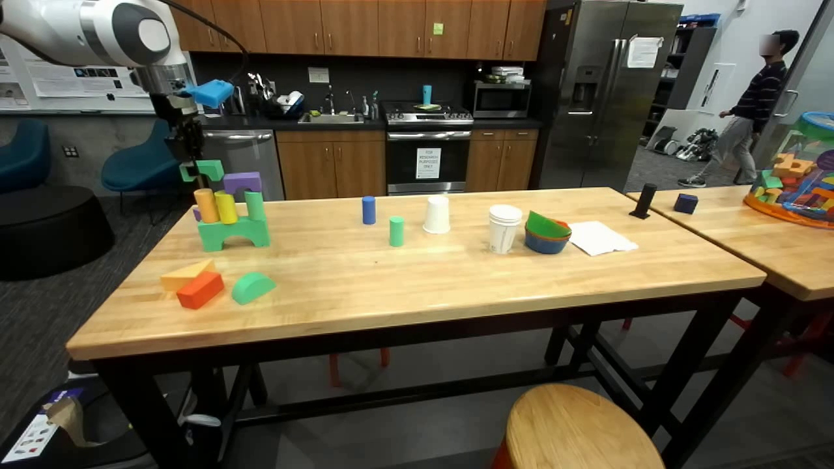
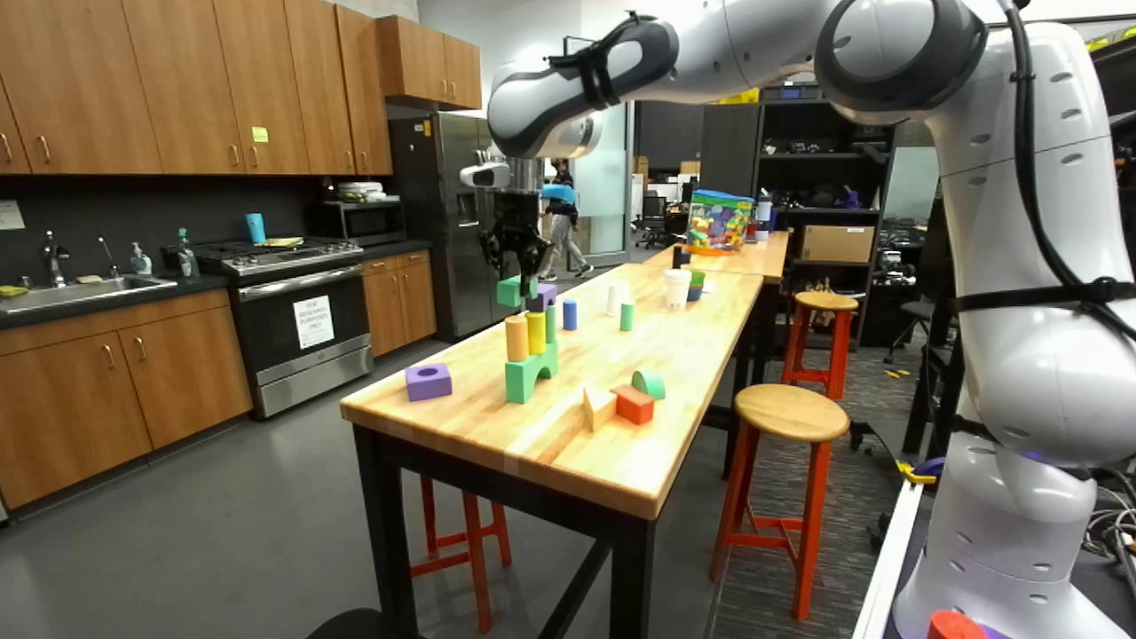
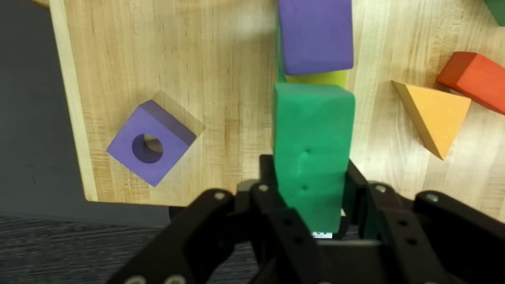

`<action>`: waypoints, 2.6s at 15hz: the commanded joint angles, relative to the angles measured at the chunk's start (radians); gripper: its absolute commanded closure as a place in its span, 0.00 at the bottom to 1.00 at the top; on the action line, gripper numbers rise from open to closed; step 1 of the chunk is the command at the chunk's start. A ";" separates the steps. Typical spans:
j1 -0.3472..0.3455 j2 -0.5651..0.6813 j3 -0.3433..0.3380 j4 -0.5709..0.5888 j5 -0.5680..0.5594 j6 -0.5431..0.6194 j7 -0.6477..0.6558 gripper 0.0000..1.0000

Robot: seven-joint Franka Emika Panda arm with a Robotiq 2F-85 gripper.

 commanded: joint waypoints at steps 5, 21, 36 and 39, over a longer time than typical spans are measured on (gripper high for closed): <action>-0.003 -0.010 0.004 -0.018 0.017 -0.008 -0.036 0.85; -0.001 -0.015 0.005 -0.042 0.022 0.011 -0.021 0.85; 0.000 -0.016 0.005 -0.049 0.025 0.028 -0.009 0.85; 0.001 -0.016 0.005 -0.051 0.025 0.033 -0.007 0.85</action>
